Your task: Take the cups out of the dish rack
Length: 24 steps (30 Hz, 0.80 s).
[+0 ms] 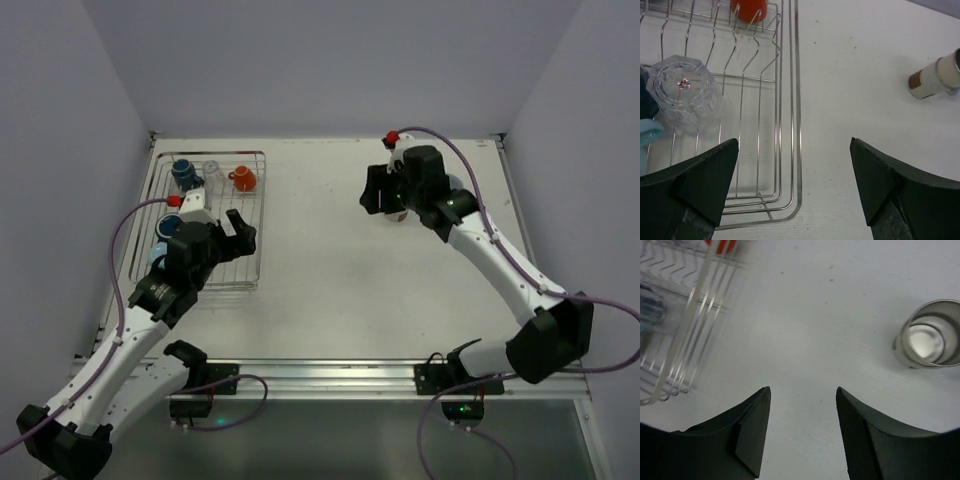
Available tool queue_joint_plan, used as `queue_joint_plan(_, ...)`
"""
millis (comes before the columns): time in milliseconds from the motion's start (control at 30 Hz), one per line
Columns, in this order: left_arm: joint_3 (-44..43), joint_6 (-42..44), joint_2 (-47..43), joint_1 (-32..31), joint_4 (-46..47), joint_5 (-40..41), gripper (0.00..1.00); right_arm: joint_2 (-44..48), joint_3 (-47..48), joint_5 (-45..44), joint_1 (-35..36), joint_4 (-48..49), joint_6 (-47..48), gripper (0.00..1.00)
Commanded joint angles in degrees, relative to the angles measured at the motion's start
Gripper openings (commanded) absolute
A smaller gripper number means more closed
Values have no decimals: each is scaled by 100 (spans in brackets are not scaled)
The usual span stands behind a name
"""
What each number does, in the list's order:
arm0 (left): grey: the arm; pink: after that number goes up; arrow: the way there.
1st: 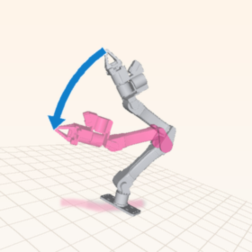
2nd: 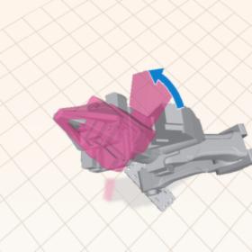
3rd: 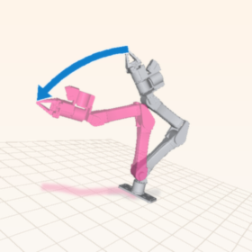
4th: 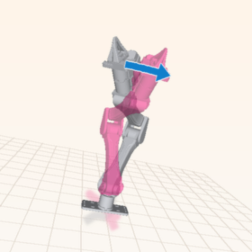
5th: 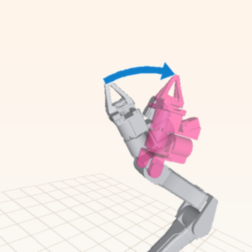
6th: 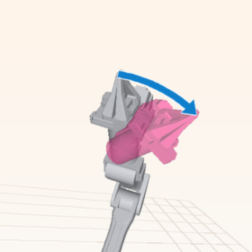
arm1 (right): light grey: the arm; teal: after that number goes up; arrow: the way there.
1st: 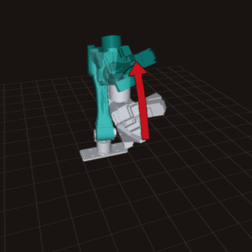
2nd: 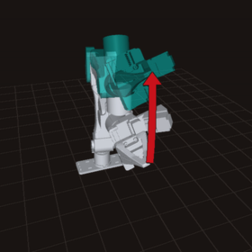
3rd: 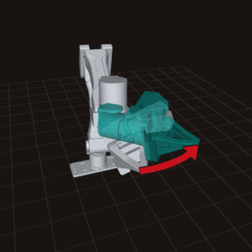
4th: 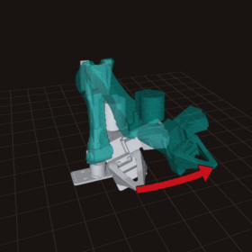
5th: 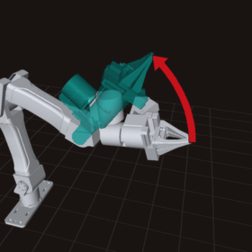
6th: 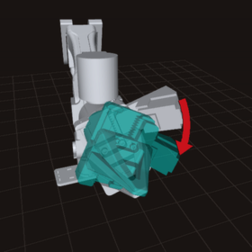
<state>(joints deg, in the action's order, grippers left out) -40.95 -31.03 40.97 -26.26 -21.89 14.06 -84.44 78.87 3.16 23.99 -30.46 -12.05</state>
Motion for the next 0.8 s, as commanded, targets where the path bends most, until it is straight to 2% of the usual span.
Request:
queue_joint_plan(0, -300, -369, 454, 33, 246, 859, 97, 779, -1152, 668, 343, 1629, -666, 58)
queue_joint_plan(100, -300, -413, 867, 60, 378, 1580, 96, 1298, -1970, 1089, 554, 2201, -948, 57)
queue_joint_plan(200, -475, -378, 1385, 419, 247, 1801, 97, 1606, -2402, 1247, 642, 2343, -1010, 57)
queue_joint_plan(300, -458, -395, 1702, 894, 343, 1661, 99, 1817, -2858, 1545, 634, 2517, -1018, 57)
queue_joint_plan(467, -431, -404, 1993, 965, 493, 1924, 100, 2019, -3132, 1802, 651, 2791, -1045, 57)
queue_joint_plan(533, -571, -335, 2361, 982, 501, 2178, 100, 2116, -3184, 1924, 651, 2817, -1071, 57)
queue_joint_plan(767, -932, -281, 3153, 1131, 545, 2320, 100, 2186, -3282, 2057, 677, 2914, -1106, 57)
